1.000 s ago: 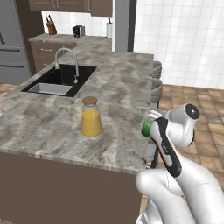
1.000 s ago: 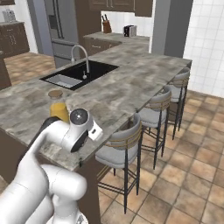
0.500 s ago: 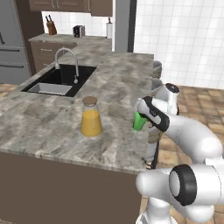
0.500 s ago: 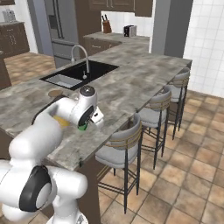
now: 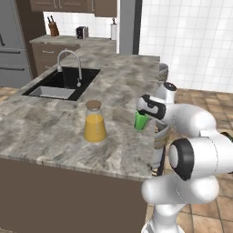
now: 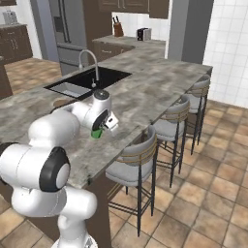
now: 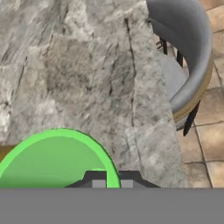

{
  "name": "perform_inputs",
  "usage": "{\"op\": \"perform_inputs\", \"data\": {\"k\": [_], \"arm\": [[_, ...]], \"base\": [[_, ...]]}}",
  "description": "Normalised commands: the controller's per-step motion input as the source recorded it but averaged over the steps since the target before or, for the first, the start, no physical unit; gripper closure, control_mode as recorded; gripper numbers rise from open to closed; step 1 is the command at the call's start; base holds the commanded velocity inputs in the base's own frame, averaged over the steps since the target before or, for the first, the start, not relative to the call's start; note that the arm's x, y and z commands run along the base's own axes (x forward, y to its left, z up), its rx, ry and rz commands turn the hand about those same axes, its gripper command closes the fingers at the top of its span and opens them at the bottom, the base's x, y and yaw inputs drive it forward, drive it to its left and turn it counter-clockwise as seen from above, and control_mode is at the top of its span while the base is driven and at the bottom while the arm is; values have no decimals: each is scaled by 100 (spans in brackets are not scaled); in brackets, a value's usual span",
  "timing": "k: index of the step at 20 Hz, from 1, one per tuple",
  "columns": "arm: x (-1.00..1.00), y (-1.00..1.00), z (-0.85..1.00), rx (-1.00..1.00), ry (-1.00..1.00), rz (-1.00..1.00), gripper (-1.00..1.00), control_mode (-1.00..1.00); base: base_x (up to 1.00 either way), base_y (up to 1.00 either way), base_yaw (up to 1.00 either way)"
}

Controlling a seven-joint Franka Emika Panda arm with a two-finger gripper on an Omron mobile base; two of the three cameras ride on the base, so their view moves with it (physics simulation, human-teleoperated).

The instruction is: Place the pitcher and cup on the dining counter for serving.

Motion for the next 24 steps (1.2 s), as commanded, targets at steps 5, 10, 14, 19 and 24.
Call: {"op": "perform_inputs", "data": {"k": [5,10,14,19,24], "arm": [[55,1,-36,-1,2,0,100,-100],[26,15,-56,0,2,0,100,-100],[22,22,-50,0,0,0,100,-100],[16,12,-36,0,0,0,100,-100],[-1,0,5,0,0,0,-100,-100]], "base": [[0,0,0],[0,0,0],[0,0,0],[0,0,0],[0,0,0]]}}
